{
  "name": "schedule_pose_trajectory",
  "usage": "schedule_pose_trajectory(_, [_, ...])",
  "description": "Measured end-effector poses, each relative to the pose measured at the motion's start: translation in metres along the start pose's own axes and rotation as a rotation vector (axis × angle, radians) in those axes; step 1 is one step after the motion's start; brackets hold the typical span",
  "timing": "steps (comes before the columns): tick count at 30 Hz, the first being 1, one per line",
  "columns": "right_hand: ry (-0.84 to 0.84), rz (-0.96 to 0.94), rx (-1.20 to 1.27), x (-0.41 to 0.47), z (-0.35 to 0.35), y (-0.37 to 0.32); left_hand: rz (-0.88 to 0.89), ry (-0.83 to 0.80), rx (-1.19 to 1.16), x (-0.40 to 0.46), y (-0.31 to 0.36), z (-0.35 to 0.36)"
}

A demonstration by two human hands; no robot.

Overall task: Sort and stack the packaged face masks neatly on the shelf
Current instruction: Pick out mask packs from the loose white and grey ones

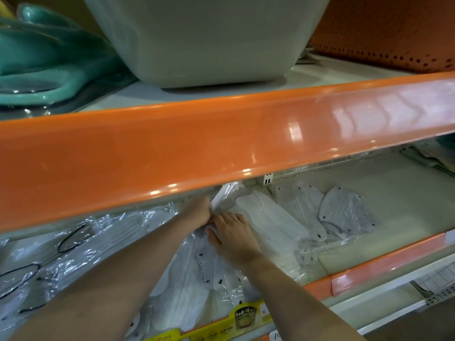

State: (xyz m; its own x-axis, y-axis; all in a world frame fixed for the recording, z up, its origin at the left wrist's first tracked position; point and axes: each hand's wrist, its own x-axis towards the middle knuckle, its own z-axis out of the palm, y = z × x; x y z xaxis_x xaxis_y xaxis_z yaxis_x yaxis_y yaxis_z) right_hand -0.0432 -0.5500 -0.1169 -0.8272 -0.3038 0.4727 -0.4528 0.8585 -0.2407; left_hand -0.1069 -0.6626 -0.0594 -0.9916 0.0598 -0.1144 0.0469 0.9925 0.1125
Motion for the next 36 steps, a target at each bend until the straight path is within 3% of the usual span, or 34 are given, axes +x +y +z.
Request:
schedule_pose_trajectory(3, [0.022,0.015,0.028,0.0,-0.003,0.0,0.05,0.133,0.072,-0.002,0.003,-0.01])
schedule_pose_trajectory(9, [0.032,-0.008,0.01,0.0,-0.007,-0.001,0.052,0.381,-0.134,-0.006,0.002,-0.035])
schedule_pose_trajectory(13, [-0.02,0.037,0.028,0.001,-0.006,0.0,0.062,0.577,-0.337,-0.011,-0.004,-0.042])
schedule_pose_trajectory(16, [-0.121,0.126,0.119,0.006,-0.01,0.002,0.139,0.79,-0.32,-0.026,-0.01,-0.048])
schedule_pose_trajectory(20, [-0.126,0.422,0.433,0.023,-0.021,0.006,0.261,0.867,-0.099,-0.042,-0.035,-0.046])
schedule_pose_trajectory(24, [0.025,0.908,1.208,0.049,-0.049,0.001,0.49,0.906,0.034,-0.056,-0.073,-0.023])
schedule_pose_trajectory(26, [-0.06,1.063,1.495,0.054,-0.062,0.002,0.541,0.9,0.108,-0.068,-0.088,-0.008])
schedule_pose_trajectory(31, [-0.506,0.872,1.726,0.038,-0.067,-0.006,0.558,0.874,0.09,-0.094,-0.116,0.016])
schedule_pose_trajectory(34, [-0.583,0.749,1.761,0.032,-0.065,-0.018,0.559,0.782,0.173,-0.109,-0.136,0.02])
schedule_pose_trajectory(36, [-0.572,0.741,1.622,0.031,-0.049,-0.026,0.593,0.724,0.216,-0.117,-0.15,0.023])
